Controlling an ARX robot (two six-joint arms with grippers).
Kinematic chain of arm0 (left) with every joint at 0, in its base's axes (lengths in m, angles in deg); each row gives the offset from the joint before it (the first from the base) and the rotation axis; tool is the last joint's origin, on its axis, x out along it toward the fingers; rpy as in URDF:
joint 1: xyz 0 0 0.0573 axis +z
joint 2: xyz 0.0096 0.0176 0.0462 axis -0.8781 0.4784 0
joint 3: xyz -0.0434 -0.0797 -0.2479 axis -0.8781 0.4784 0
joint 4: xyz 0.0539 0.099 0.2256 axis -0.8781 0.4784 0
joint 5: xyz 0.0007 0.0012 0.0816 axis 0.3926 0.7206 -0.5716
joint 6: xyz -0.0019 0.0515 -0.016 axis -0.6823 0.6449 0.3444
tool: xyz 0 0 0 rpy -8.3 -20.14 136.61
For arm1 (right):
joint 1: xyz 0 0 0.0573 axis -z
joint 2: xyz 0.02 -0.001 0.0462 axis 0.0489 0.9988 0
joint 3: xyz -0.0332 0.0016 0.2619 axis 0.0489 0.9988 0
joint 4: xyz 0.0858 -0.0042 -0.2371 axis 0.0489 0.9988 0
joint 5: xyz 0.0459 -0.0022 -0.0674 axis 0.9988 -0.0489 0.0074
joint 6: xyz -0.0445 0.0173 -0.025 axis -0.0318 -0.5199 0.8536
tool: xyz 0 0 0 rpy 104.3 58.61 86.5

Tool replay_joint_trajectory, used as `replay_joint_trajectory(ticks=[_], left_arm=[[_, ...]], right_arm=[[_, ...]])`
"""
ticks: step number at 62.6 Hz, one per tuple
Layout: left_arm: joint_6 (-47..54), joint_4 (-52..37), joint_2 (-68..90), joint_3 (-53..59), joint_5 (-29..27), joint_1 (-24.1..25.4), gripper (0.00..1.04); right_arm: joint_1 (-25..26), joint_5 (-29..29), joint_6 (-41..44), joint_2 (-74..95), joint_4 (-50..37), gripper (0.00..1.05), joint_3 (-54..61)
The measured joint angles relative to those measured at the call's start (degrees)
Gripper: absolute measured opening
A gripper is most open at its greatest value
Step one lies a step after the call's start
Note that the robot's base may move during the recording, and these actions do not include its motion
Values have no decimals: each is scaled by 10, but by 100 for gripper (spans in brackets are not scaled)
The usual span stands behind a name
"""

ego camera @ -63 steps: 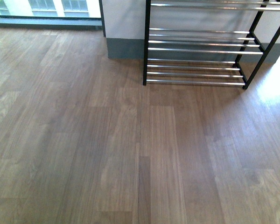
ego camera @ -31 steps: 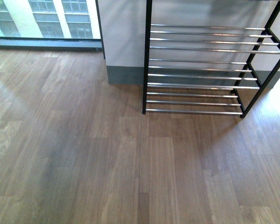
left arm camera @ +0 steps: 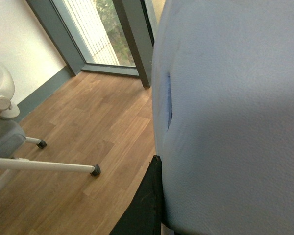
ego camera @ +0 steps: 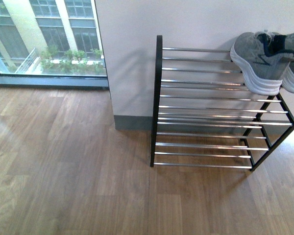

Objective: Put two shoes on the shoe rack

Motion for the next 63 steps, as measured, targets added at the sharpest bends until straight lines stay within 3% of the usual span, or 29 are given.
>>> replay_joint_trajectory(ticks=[63], left_arm=[[0, 0, 0, 0, -3, 0, 2]], right_arm=[[0, 3, 0, 1, 0, 2, 0]])
